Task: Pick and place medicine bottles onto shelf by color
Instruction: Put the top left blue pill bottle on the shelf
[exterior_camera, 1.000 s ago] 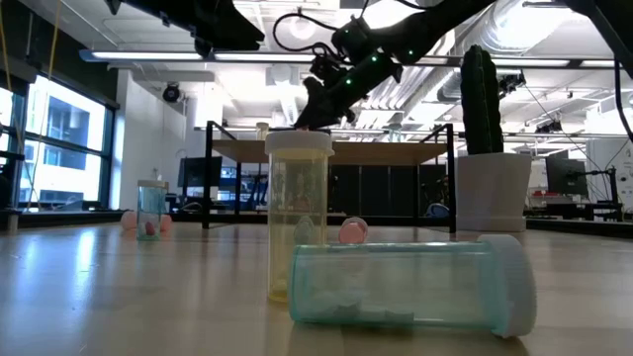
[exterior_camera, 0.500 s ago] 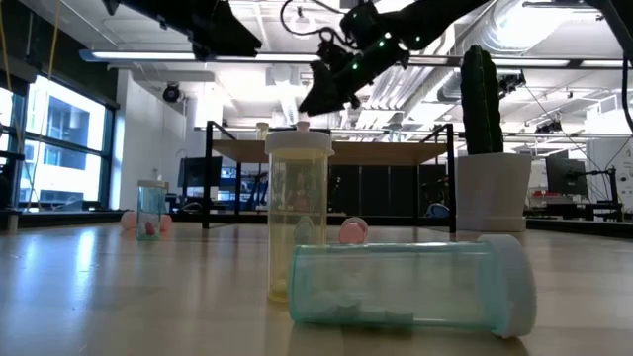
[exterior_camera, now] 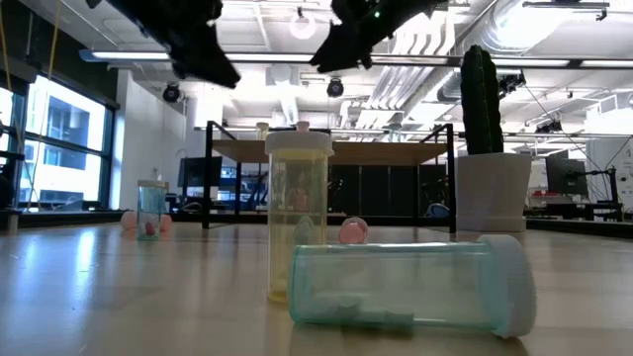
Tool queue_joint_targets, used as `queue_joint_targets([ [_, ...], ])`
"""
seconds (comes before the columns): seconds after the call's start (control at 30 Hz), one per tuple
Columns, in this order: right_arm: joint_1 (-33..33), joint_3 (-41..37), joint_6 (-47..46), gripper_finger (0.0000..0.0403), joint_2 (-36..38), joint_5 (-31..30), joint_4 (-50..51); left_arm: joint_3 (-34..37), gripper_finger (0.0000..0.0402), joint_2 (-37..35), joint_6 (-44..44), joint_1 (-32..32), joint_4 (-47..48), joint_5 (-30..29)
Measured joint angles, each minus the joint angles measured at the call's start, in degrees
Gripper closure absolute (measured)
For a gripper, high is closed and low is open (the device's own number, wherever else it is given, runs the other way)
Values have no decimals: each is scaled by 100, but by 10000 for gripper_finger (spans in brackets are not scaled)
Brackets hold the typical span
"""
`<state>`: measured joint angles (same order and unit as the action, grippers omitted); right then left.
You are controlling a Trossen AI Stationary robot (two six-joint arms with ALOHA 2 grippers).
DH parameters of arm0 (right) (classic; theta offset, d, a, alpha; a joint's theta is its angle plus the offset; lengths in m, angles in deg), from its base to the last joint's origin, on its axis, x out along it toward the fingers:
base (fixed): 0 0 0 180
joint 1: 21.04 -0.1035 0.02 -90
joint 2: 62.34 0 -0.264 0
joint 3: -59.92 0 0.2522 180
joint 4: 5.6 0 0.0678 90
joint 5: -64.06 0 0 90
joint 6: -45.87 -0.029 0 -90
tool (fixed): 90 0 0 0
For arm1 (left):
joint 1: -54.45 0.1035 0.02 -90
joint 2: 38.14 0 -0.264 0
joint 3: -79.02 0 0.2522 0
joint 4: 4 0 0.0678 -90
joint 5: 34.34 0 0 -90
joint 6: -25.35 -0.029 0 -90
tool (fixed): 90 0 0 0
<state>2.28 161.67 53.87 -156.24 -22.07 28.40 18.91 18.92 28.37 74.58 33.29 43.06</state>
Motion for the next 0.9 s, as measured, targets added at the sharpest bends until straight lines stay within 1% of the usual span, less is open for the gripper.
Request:
queue_joint_targets([
  [0.07, -84, 0, 1, 217, 91, -69, 110, 0, 216, 0, 260, -83, 393, -201],
  [0.2, -239, 0, 51, 217, 192, -281, 285, 22, 216, -2, 759, -267, 1229, -414],
  [0.33, -358, 0, 150, 217, 222, -443, 333, 335, 216, -53, 1294, -530, 1573, -579],
  [0.5, -395, 0, 150, 217, 220, -453, 415, 846, 216, -308, 1969, -956, 1609, -1032],
  [0.67, -395, 0, 150, 217, 220, -453, 440, 1323, 216, -753, 2649, -1375, 1574, -1512],
  [0.9, -397, 0, 150, 217, 220, -453, 440, 1989, 216, -1284, 3415, -1789, 1442, -2225],
])
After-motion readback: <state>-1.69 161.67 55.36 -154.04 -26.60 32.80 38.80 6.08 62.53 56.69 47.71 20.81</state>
